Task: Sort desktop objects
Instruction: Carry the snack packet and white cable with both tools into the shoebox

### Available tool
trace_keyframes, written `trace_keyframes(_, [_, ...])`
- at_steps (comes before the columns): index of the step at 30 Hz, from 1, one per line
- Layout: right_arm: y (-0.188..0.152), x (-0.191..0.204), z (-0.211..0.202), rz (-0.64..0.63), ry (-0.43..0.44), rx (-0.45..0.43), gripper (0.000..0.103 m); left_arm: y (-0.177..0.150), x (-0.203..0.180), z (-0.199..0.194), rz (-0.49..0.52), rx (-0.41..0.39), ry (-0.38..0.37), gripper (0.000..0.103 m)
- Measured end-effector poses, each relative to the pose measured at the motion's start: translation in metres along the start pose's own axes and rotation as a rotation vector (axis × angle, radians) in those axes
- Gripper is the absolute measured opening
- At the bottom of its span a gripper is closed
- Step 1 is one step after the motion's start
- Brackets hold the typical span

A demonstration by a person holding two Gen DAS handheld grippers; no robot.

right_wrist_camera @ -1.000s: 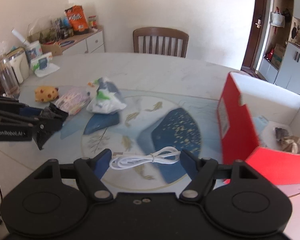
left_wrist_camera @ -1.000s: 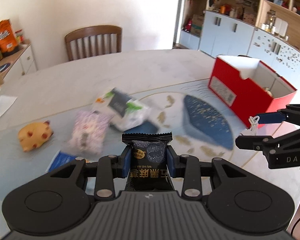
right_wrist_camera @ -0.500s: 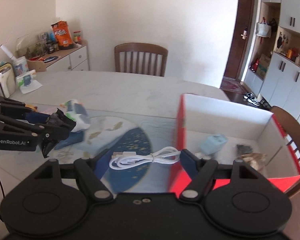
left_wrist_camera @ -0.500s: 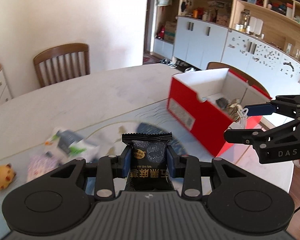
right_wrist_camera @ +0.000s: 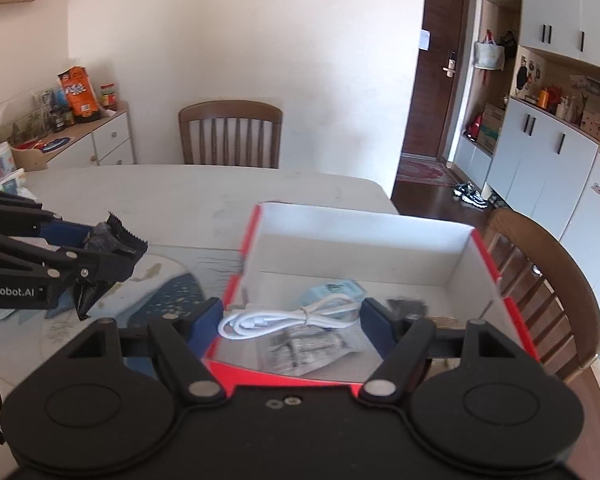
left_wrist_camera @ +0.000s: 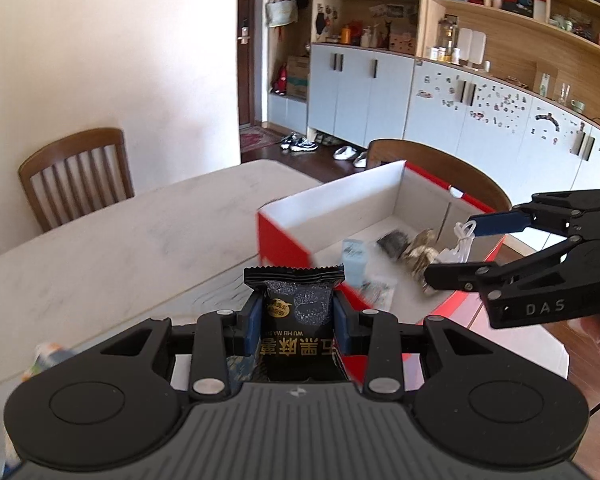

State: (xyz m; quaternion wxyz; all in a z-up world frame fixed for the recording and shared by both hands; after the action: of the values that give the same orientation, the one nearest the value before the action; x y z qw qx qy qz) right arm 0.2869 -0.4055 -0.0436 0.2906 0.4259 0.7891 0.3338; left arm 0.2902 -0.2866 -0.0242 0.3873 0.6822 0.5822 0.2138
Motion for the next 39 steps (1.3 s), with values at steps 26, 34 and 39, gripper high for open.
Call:
trace_keyframes(26, [-0.041,-0.089,0.054,0.008,0.018,0.129,0.074,0.025,-0.078,0.117,0.086,0.191,-0.098,0.034])
trace_keyframes(34, [-0.051,-0.088,0.076,-0.031,0.043,0.189,0.074,0.010,-0.081,0.144,0.130,0.299,-0.103,0.034])
trace_keyframes(39, [-0.059,-0.088,0.089,-0.070,0.065,0.247,0.074,-0.002,-0.082,0.155,0.148,0.349,-0.092,0.034])
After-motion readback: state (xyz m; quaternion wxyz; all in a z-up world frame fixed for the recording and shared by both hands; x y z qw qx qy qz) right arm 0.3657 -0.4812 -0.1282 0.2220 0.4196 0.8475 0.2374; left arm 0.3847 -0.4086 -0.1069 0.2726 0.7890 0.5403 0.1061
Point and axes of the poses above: each gripper's, at about its wrist camera, not at the fingertips, and z roughly the way its jaws point, x to its left, y to its top, the point moved 10 cm from there along z, roughly the way its jaws point, and after that the axes turned 10 degrees about -z, right-handed, at the moved point
